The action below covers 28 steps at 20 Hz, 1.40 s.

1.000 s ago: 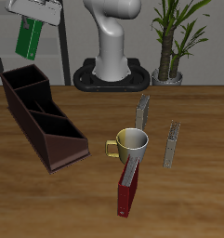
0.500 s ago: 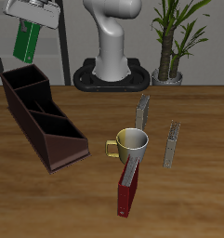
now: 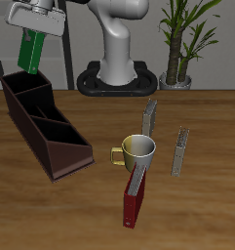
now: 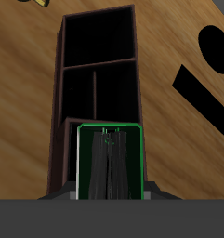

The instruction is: Place the green book into the right desk caddy's right compartment

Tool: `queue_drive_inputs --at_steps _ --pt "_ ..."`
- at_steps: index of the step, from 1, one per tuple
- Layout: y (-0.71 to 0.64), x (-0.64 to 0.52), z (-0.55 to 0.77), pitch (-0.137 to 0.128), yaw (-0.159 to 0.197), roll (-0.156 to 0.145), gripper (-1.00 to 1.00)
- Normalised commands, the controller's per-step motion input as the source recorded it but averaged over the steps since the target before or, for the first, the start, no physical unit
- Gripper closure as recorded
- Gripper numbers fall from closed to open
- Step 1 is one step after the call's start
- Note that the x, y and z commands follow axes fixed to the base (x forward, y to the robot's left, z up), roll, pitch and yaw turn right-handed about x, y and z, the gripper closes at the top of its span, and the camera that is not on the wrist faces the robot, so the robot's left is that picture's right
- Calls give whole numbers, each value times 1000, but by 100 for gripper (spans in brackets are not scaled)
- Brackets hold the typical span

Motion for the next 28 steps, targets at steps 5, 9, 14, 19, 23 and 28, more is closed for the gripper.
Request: queue_drive_inputs --at_steps 5,9,14,19,23,28 --pt "20 132 -222 43 -16 14 100" --pt "-35 103 -273 79 -42 -13 100" --pt "-12 10 -201 35 -18 -12 100" --pt "-21 45 -191 39 -8 -14 100" --pt "-61 125 -308 57 -8 -13 100" --pt "-76 170 -373 88 -18 -21 100"
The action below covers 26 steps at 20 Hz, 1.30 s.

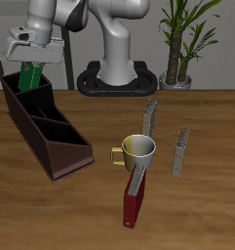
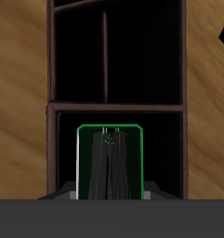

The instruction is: Place the green book into the right desk caddy's right compartment

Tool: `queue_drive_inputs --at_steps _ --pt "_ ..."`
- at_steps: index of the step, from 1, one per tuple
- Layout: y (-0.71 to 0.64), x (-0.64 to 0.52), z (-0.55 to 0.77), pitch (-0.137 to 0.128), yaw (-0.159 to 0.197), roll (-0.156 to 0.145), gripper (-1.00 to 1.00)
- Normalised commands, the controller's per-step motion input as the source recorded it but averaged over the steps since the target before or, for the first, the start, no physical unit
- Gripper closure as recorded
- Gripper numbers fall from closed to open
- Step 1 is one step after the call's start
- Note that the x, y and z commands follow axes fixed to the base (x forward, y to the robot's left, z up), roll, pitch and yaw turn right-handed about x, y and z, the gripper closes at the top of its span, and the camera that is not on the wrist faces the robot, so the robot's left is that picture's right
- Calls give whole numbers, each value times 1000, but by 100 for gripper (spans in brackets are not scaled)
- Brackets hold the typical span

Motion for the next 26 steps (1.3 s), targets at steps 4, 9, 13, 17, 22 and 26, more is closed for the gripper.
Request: queue_drive_inputs --at_steps 4,9,13,17,22,26 --pt "-75 135 -335 111 -25 -27 100" --pt "-76 110 -256 146 -40 -29 -100" --pt "42 91 -16 129 -71 12 -100" --pt "298 81 131 95 -84 89 -100" --pt "493 56 23 109 -68 162 -100" --pt "113 -25 -81 50 -51 -5 -100"
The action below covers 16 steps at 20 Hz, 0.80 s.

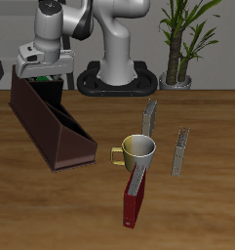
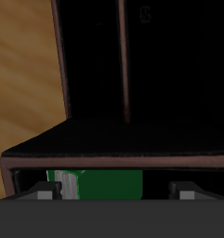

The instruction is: Place the green book into the right desk caddy's right compartment

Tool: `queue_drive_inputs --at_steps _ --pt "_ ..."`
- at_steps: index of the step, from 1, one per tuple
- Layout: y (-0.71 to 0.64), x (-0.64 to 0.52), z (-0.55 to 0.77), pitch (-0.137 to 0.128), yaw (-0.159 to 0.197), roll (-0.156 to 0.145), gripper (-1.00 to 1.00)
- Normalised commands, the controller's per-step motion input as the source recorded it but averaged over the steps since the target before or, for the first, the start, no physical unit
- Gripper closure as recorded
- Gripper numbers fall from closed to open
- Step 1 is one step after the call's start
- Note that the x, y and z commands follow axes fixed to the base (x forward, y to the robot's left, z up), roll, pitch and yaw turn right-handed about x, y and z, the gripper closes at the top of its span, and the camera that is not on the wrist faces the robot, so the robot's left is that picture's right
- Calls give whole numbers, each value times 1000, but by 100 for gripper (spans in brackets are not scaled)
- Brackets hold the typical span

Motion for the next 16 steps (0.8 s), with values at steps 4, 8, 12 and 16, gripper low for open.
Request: queue_drive_inputs --at_steps 4,8,12,16 --pt "-49 -365 32 60 -33 -90 -100" --pt "466 4 128 -7 42 116 -100" --pt "572 172 161 -34 -53 65 -100" --pt "241 183 76 26 -73 100 -100"
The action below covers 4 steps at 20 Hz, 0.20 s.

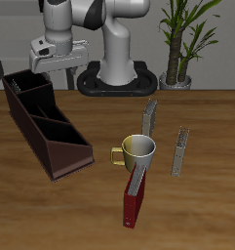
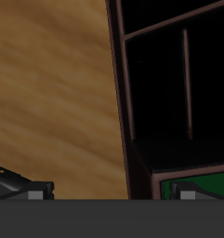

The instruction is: Place the green book into the right desk caddy's right compartment

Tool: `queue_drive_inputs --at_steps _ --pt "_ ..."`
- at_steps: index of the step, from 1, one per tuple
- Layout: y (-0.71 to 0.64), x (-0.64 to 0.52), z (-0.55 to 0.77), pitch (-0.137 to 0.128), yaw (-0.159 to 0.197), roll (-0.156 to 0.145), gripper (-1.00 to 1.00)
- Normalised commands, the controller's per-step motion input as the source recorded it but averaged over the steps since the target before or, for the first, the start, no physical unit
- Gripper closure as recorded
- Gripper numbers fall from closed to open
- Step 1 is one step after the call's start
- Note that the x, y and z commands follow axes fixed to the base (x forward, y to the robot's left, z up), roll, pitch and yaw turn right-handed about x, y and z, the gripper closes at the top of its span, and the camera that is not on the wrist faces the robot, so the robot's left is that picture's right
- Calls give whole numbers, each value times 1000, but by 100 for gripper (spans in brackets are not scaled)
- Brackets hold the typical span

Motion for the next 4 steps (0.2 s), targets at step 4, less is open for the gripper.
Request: queue_drive_inputs --at_steps 4 --pt "1235 321 283 38 -86 146 -100"
